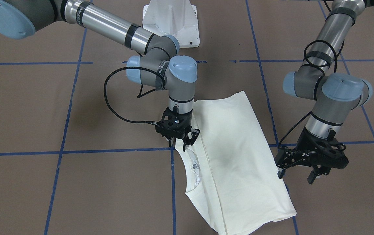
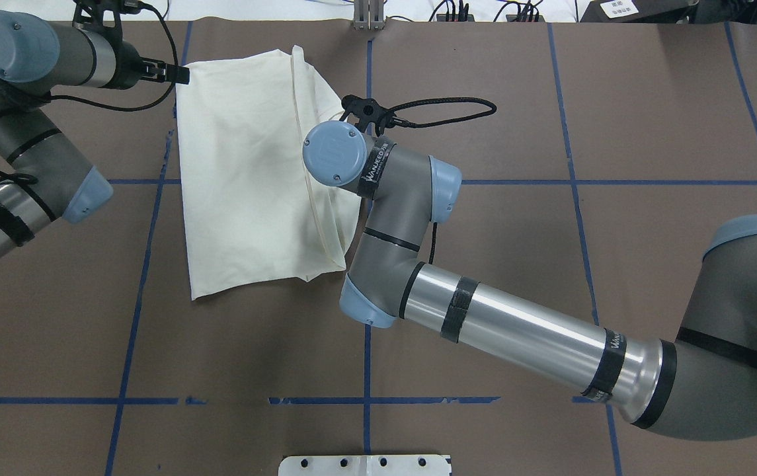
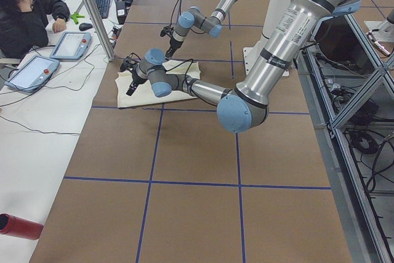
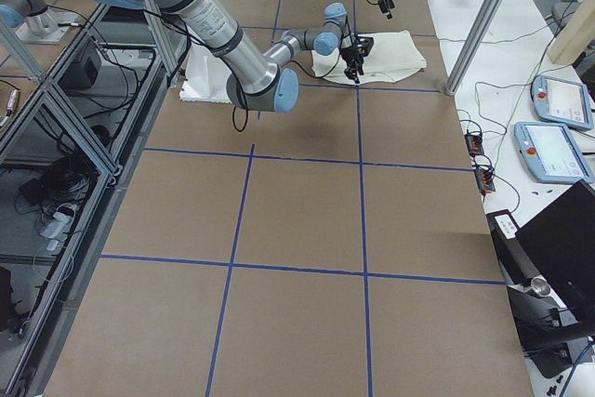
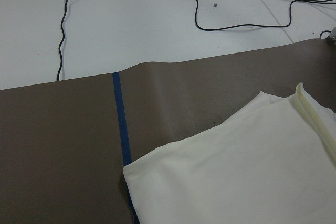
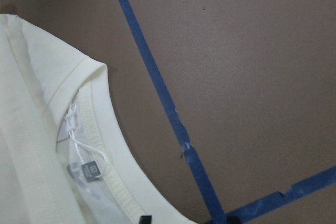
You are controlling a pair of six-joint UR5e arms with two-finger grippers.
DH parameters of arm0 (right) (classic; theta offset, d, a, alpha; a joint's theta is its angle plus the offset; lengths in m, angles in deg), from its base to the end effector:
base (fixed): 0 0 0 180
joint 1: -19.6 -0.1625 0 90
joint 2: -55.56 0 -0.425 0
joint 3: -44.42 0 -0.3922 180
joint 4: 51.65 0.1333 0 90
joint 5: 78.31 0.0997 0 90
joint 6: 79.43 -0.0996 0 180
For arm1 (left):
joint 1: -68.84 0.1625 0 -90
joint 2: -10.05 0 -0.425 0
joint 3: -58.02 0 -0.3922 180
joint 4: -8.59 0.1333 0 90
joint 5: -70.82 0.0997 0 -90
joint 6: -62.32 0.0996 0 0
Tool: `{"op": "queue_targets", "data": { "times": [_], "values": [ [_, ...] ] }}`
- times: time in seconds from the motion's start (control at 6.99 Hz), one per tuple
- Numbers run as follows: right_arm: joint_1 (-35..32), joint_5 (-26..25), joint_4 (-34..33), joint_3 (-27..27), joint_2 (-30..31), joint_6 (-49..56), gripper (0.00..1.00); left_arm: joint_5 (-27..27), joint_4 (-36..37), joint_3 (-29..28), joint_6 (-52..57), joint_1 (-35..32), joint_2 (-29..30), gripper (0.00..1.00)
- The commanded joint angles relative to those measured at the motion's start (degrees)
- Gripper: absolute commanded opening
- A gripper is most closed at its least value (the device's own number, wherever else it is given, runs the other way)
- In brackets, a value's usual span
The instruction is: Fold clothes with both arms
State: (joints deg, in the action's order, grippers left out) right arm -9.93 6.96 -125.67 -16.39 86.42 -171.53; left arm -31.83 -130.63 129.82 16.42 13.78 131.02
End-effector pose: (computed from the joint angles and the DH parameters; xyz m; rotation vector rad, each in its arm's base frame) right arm -0.6658 -0.5398 0.1821 0.2695 -0.7703 0.5546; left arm 0.3289 -0.6654 0.3978 0.6909 0.8494 -0.0524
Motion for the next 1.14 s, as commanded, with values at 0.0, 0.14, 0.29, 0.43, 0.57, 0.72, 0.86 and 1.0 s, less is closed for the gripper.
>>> {"op": "queue_targets", "data": {
  "times": [0.0,0.14,0.29,0.43,0.57,0.72,0.86,1.0],
  "values": [
    [0.5,-0.5,0.0,0.7,-0.1,-0.2,0.57,-0.1,0.0,0.1,0.0,0.0,-0.5,1.0],
    [0.7,-0.5,0.1,0.8,-0.1,-0.3,0.57,0.0,0.0,0.1,0.0,0.0,-0.5,1.0],
    [0.7,-0.5,0.1,0.8,-0.2,-0.3,0.57,0.0,0.0,0.1,0.0,0.0,-0.5,1.0],
    [0.9,-0.5,0.2,0.8,-0.2,-0.4,0.56,0.0,0.0,0.1,0.0,0.0,-0.5,1.0],
    [1.1,-1.1,0.2,0.8,-0.1,-0.4,0.55,-0.1,0.0,0.1,0.0,0.0,-0.5,1.0],
    [1.5,-1.2,0.2,0.9,-0.1,-0.4,0.55,0.0,0.0,0.1,0.0,0.0,-0.5,1.0],
    [1.7,-1.3,0.2,1.0,-0.1,-0.4,0.55,0.0,0.0,0.1,0.0,0.0,-0.5,1.0],
    [1.8,-1.4,0.2,1.0,-0.1,-0.5,0.55,-0.1,0.0,0.1,0.0,0.0,-0.5,1.0]
  ]
}}
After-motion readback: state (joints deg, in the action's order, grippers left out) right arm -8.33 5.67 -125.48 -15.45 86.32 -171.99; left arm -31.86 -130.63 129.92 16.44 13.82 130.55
